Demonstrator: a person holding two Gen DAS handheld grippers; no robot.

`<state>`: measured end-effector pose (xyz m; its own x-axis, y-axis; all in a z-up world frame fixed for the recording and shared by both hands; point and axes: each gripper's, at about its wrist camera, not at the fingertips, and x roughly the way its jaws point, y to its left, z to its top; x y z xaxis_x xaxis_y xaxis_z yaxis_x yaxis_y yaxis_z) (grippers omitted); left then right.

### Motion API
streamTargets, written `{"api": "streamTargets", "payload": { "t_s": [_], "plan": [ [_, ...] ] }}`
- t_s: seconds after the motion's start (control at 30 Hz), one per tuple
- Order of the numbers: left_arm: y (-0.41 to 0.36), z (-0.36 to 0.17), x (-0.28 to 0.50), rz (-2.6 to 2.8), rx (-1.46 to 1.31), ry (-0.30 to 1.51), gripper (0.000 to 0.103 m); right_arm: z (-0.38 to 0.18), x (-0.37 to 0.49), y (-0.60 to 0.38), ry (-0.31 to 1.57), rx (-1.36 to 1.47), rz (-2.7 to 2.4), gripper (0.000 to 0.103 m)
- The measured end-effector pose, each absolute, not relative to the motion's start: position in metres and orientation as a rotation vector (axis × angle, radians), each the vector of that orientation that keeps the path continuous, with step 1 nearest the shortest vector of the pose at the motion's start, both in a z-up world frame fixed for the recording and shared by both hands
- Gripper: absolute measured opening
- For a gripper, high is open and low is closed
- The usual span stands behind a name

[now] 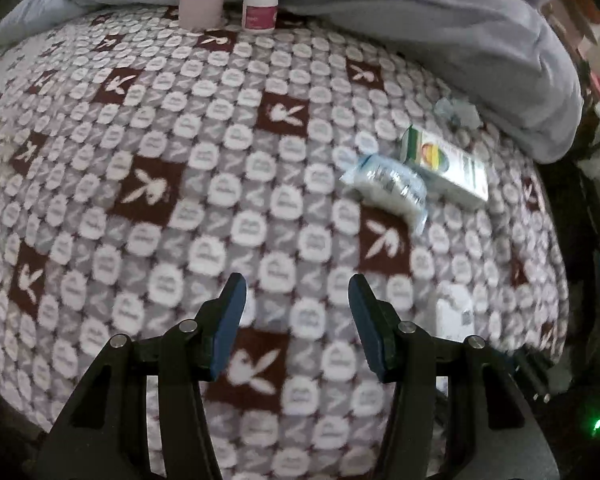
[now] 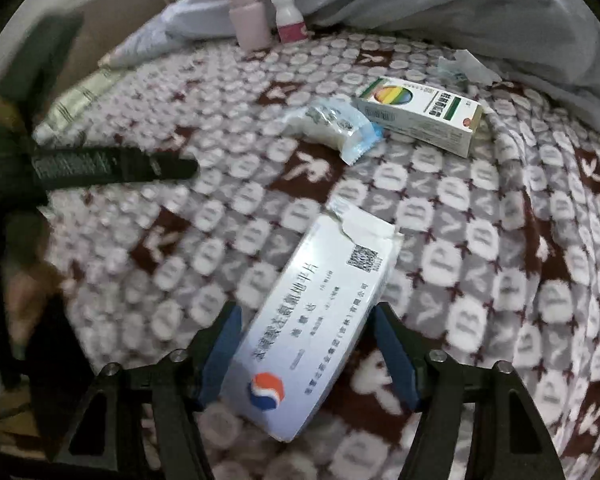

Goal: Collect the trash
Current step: 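Grasp the white medicine box with the right gripper while the left grasps the wrapped candy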

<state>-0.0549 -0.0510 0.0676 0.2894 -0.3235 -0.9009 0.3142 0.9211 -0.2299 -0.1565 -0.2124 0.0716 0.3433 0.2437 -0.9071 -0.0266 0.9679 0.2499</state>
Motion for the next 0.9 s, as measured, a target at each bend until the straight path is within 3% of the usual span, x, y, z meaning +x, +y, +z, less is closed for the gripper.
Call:
{"api": "streamTargets", "payload": {
  "t_s": [0.07,0.47,0.8,0.9],
  "plan": [
    [-0.061,0.067,-0.05,-0.429,-0.024,1.199,0.053,0.076,-0.159,-0.222,1.197,0.194,0.154,0.055],
    [-0.122,0.034,-0.001,-0.317,-0.255,1.235,0.06,0.087,-0.173,-0.32,1.143,0.273,-0.028,0.055],
    [-0.151,0.023,0.014,-0.285,-0.206,1.208,0.064,0.075,-0.168,-0.327,1.114,0.314,0.015,0.055],
    [-0.15,0.025,0.006,-0.324,-0.164,1.213,0.049,0.074,-0.167,-0.326,1.098,0.314,0.019,0.055]
  ]
}}
